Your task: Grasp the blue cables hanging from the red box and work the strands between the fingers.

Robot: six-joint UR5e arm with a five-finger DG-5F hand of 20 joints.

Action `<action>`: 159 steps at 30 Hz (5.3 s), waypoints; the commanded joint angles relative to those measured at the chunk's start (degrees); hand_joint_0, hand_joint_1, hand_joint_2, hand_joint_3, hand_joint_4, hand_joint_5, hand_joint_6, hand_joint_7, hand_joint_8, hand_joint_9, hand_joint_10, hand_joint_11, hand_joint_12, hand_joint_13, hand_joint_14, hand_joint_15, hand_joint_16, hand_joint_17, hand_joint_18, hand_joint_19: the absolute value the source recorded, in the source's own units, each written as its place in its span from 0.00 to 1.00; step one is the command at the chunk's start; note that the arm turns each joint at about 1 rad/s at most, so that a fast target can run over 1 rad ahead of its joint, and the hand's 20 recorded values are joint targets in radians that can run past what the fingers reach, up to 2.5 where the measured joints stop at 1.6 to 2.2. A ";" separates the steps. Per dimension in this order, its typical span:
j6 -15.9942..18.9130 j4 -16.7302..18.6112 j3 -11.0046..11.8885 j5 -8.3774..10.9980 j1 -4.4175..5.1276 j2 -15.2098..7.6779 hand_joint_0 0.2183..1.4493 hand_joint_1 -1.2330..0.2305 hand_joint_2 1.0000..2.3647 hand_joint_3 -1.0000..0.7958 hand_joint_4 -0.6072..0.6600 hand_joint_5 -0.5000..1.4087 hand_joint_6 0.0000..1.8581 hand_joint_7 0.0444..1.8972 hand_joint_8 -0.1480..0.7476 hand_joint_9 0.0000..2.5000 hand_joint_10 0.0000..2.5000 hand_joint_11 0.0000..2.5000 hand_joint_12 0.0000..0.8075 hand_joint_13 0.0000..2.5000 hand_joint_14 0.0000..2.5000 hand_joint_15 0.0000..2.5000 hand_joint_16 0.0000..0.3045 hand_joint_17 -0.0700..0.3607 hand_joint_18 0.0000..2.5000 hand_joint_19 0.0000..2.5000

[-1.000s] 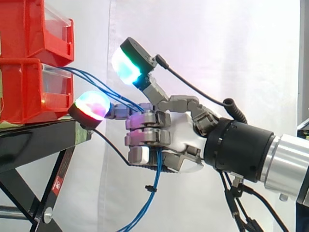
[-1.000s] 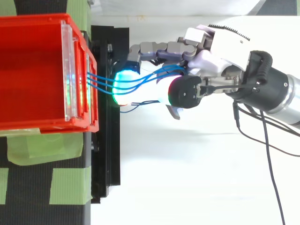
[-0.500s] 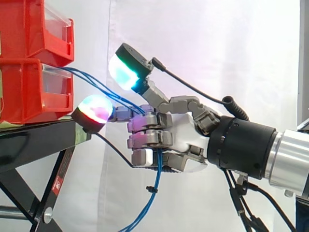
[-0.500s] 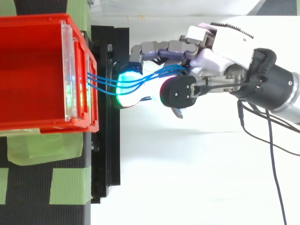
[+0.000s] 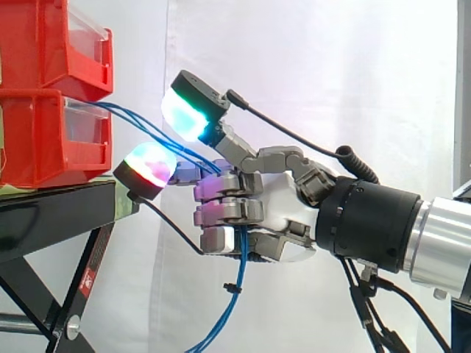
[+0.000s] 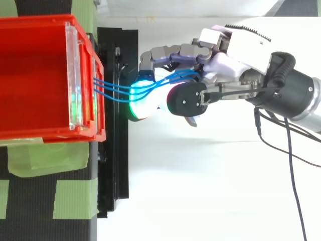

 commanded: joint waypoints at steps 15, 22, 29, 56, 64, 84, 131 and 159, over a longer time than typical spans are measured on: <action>-2.90 0.00 0.12 0.35 -0.05 0.03 0.51 0.43 0.00 0.08 0.69 0.37 0.16 0.68 0.64 0.42 1.00 1.00 0.64 0.51 1.00 0.69 0.19 0.47 0.65 0.32; -3.43 -0.09 0.73 0.35 -0.14 0.03 0.51 0.43 0.00 0.08 0.69 0.37 0.16 0.68 0.64 0.43 1.00 1.00 0.64 0.51 1.00 0.69 0.19 0.47 0.65 0.32; -3.43 -0.09 0.73 0.35 -0.14 0.03 0.51 0.43 0.00 0.09 0.69 0.37 0.17 0.68 0.64 0.42 1.00 1.00 0.64 0.51 1.00 0.68 0.19 0.47 0.65 0.32; -6.85 -3.78 0.73 0.44 -0.05 3.28 0.52 0.42 0.01 0.11 0.69 0.37 0.18 0.68 0.64 0.42 1.00 1.00 0.64 0.51 1.00 0.69 0.19 0.46 0.65 0.32; -6.85 -3.78 0.73 0.44 -0.14 3.37 0.53 0.43 0.01 0.11 0.69 0.37 0.19 0.67 0.64 0.43 1.00 1.00 0.64 0.51 1.00 0.69 0.19 0.46 0.65 0.33; -7.73 -3.86 0.73 0.52 -0.14 3.28 0.54 0.43 0.01 0.18 0.69 0.37 0.23 0.66 0.64 0.43 1.00 1.00 0.64 0.51 1.00 0.69 0.19 0.46 0.65 0.33; -11.25 -15.55 4.78 1.23 -0.23 7.15 0.55 0.42 0.01 0.30 0.67 0.36 0.27 0.66 0.64 0.42 1.00 1.00 0.65 0.51 1.00 0.70 0.19 0.47 0.65 0.34; -11.86 -19.86 4.78 0.26 -0.40 7.15 0.52 0.43 0.01 0.17 0.68 0.35 0.27 0.66 0.64 0.41 1.00 1.00 0.64 0.50 1.00 0.69 0.19 0.46 0.64 0.33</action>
